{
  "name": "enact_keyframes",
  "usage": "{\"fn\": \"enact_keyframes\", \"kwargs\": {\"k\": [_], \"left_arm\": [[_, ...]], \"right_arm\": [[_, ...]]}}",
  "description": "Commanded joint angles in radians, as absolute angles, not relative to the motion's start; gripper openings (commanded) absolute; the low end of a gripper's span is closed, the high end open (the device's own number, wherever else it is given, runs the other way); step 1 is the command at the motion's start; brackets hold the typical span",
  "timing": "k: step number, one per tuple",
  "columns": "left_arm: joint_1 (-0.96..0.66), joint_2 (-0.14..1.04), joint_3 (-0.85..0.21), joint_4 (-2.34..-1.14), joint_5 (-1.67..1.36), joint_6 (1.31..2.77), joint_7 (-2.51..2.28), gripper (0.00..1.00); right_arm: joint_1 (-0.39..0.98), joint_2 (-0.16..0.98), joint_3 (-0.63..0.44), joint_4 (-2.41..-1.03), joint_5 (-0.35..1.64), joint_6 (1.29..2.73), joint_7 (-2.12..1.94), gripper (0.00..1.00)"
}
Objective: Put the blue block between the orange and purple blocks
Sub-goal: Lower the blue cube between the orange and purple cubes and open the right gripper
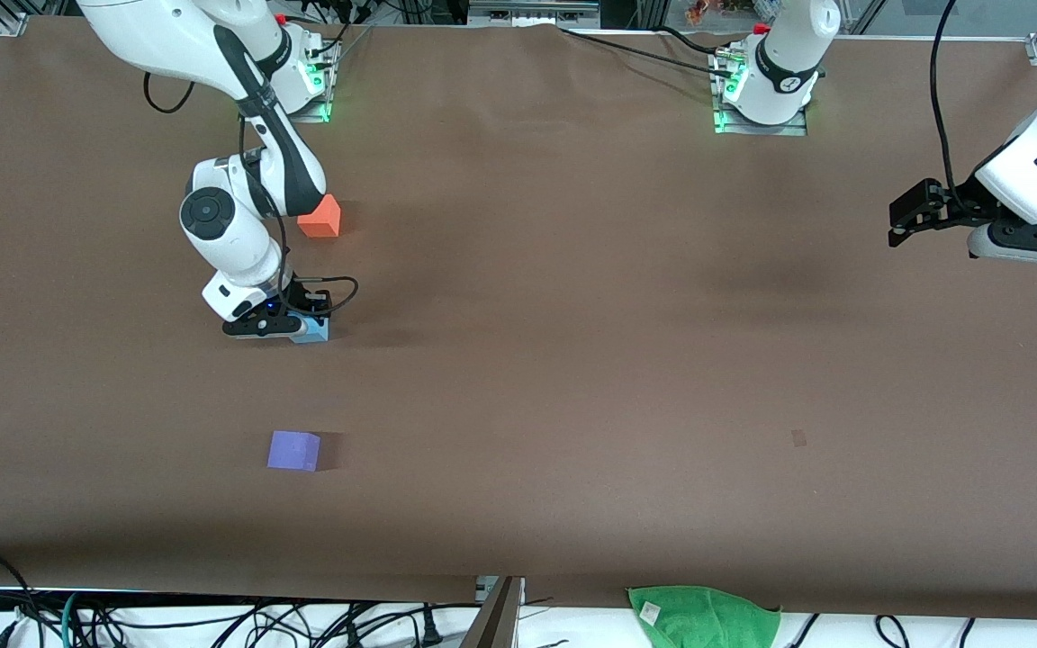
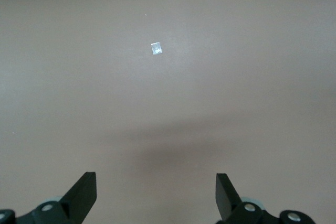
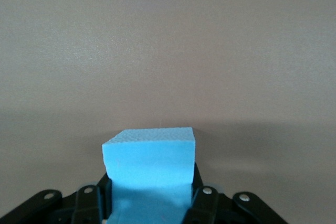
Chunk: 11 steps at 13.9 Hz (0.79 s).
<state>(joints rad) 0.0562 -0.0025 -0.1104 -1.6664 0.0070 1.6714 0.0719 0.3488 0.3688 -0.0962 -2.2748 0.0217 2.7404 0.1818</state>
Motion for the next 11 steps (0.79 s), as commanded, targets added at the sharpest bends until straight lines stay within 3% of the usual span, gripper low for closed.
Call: {"fn": "enact_keyframes", "kwargs": {"k": [1, 4, 11], "left_arm": [[0.063, 0.017, -0.126, -1.629, 0.041, 1.647, 0.066, 1.00], [0.063, 0.017, -0.126, -1.629, 0.043, 1.640, 0.066, 1.00], [0.063, 0.017, -0.130, -1.629, 0.043, 1.640, 0.066, 1.00]], "right_arm": [[0.350, 0.362, -0.098, -2.286, 0.040, 2.764, 0.150, 1.00], [0.350, 0.310, -0.097, -2.219, 0.035, 2.645, 0.143, 1.00], [0.347, 0.296, -0.170, -1.682, 0.023, 1.860, -0.018, 1.00]]}}
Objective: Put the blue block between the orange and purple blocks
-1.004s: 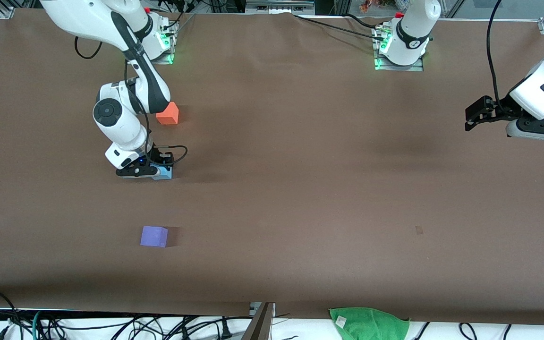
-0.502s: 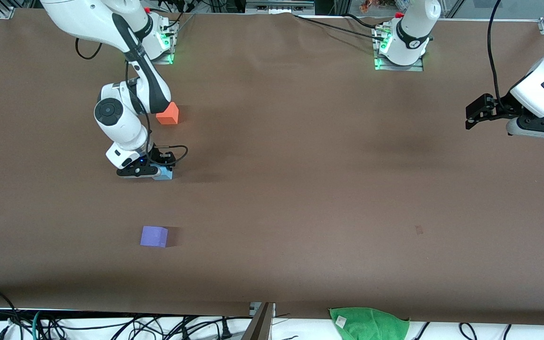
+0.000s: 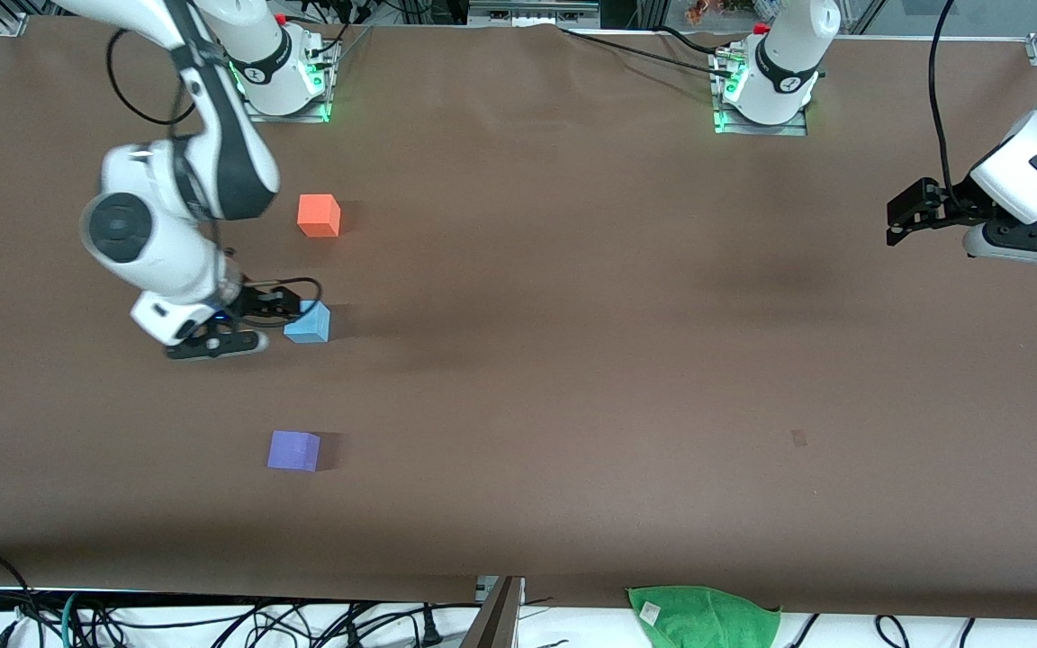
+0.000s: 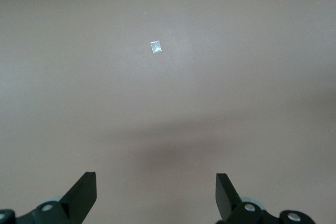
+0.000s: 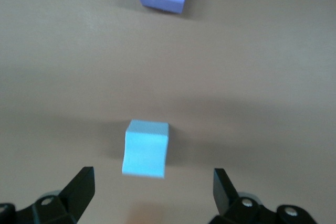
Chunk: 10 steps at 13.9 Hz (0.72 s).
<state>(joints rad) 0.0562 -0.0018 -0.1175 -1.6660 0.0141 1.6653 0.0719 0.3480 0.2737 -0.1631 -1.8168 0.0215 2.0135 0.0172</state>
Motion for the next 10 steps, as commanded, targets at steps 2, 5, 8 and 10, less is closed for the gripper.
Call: {"fn": "enact_keyframes", "kwargs": {"k": [2, 5, 8, 10], "left_arm": [[0.063, 0.015, -0.130, -1.629, 0.043, 1.640, 0.066, 1.00], [0.063, 0.015, -0.132, -1.629, 0.043, 1.638, 0.066, 1.00], [0.063, 0.015, -0.132, -1.629, 0.041, 1.638, 0.066, 1.00], [0.063, 0.015, -0.132, -1.629, 0.041, 1.638, 0.064, 1.00]], "right_arm": [[0.345, 0.295, -0.189, -1.585, 0.021, 1.737, -0.023, 1.00], [0.345, 0.293, -0.204, -1.435, 0.021, 1.559, -0.025, 1.00], [0.345, 0.293, -0.207, -1.329, 0.021, 1.412, -0.020, 1.00], [0.348, 0.293, -0.212, -1.305, 0.014, 1.341, -0.006, 1.00]]}}
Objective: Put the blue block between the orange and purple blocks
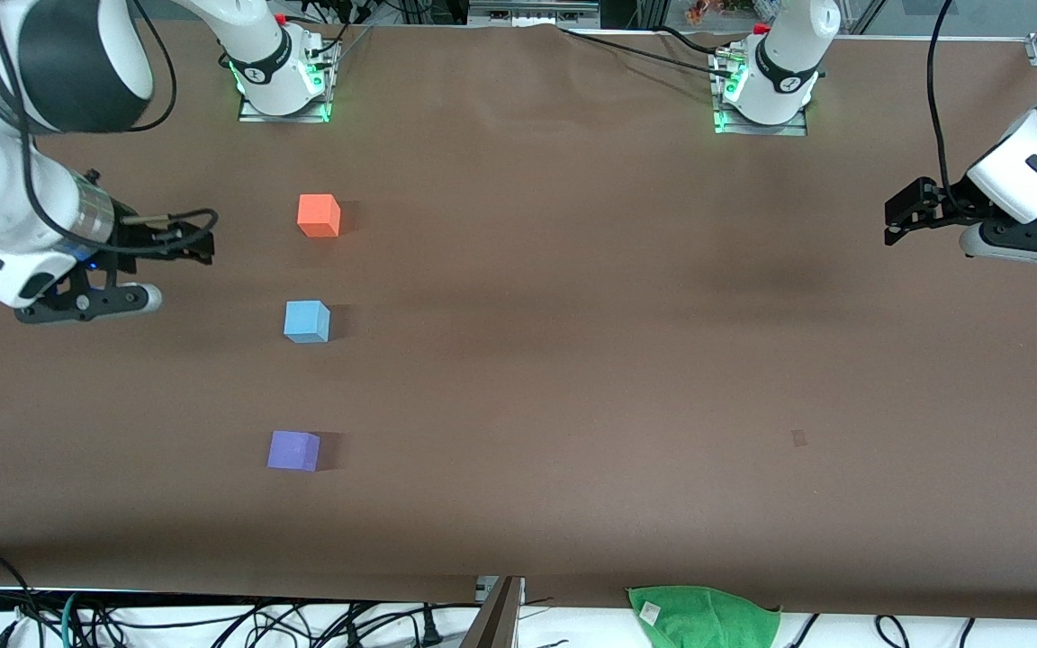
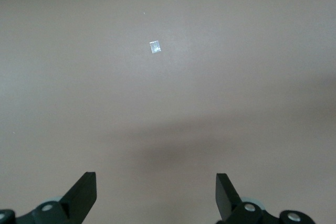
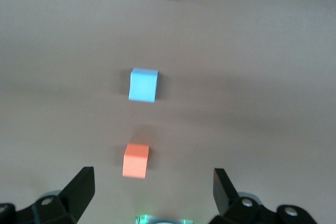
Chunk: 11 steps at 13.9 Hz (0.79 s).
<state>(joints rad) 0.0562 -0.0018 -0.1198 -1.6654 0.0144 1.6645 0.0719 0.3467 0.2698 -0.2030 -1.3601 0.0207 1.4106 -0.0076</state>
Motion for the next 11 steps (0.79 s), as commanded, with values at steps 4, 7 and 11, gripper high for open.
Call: {"fn": "enact_keyframes", "kwargs": {"k": [4, 7, 11], "left_arm": [[0.063, 0.015, -0.132, -1.629, 0.041, 1.638, 0.064, 1.00], [0.063, 0.015, -0.132, -1.629, 0.041, 1.638, 0.064, 1.00], [0.063, 0.015, -0.132, -1.629, 0.041, 1.638, 0.066, 1.00]], "right_arm": [[0.324, 0.243, -0.204, -1.316, 0.015, 1.332, -0.009, 1.00], [0.238, 0.192, -0.094, -1.370, 0.006, 1.332, -0.012, 1.00], [0.157, 0.109, -0.058, -1.394, 0.006, 1.380, -0.017, 1.00]]}}
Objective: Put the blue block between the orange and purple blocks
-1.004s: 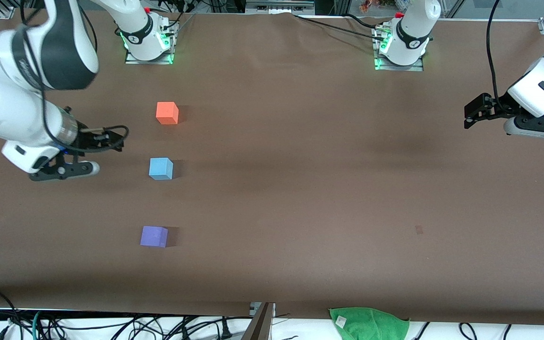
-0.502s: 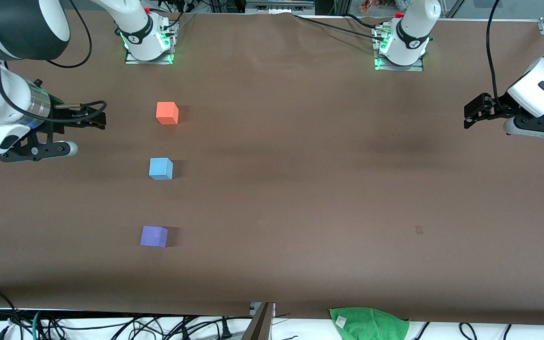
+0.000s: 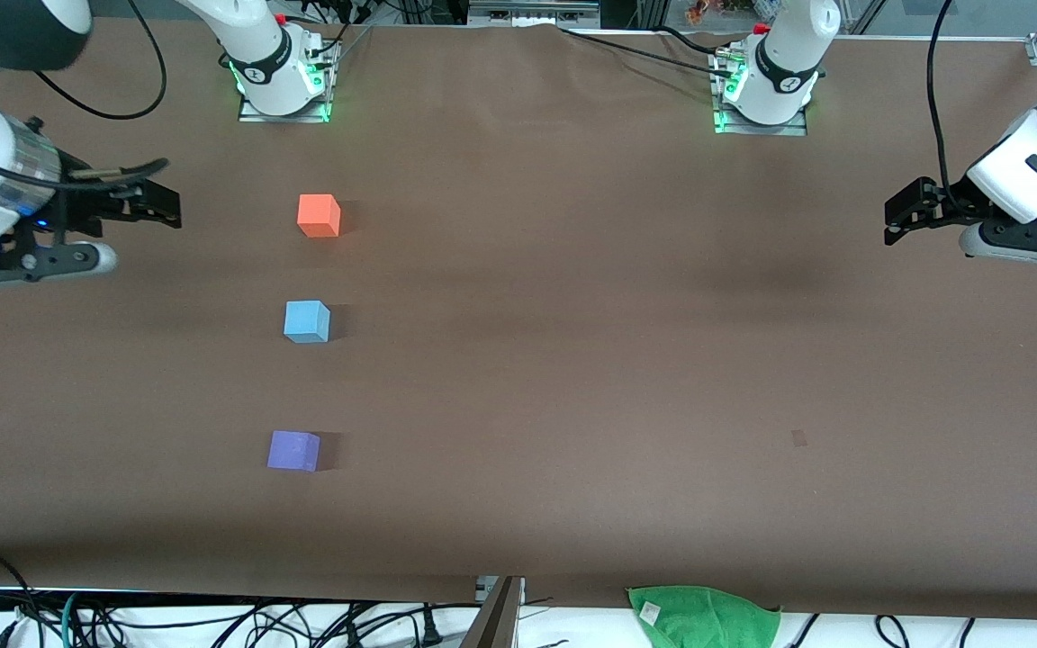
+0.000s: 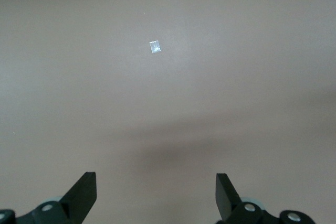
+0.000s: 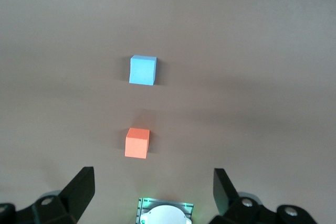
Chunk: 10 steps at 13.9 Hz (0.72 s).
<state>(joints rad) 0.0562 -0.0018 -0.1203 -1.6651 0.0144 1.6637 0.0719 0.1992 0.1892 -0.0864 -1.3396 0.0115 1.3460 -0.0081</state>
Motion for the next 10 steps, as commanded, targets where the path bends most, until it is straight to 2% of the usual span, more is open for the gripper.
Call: {"fn": "enact_keyframes", "kwargs": {"k": [1, 4, 10], "left_arm": [[0.063, 0.015, -0.132, -1.629, 0.041, 1.638, 0.064, 1.00], [0.063, 0.015, -0.132, -1.629, 0.041, 1.637, 0.066, 1.00], [0.063, 0.014, -0.132, -1.629, 0.041, 1.631, 0.066, 1.00]], "right_arm": [[0.155, 0.083, -0.058, -1.422, 0.006, 1.396, -0.017, 1.00], [0.129, 0.011, -0.058, -1.498, 0.005, 1.399, -0.020, 1.00], [0.130, 0.009, -0.040, -1.519, 0.002, 1.382, -0.003, 1.00]]}}
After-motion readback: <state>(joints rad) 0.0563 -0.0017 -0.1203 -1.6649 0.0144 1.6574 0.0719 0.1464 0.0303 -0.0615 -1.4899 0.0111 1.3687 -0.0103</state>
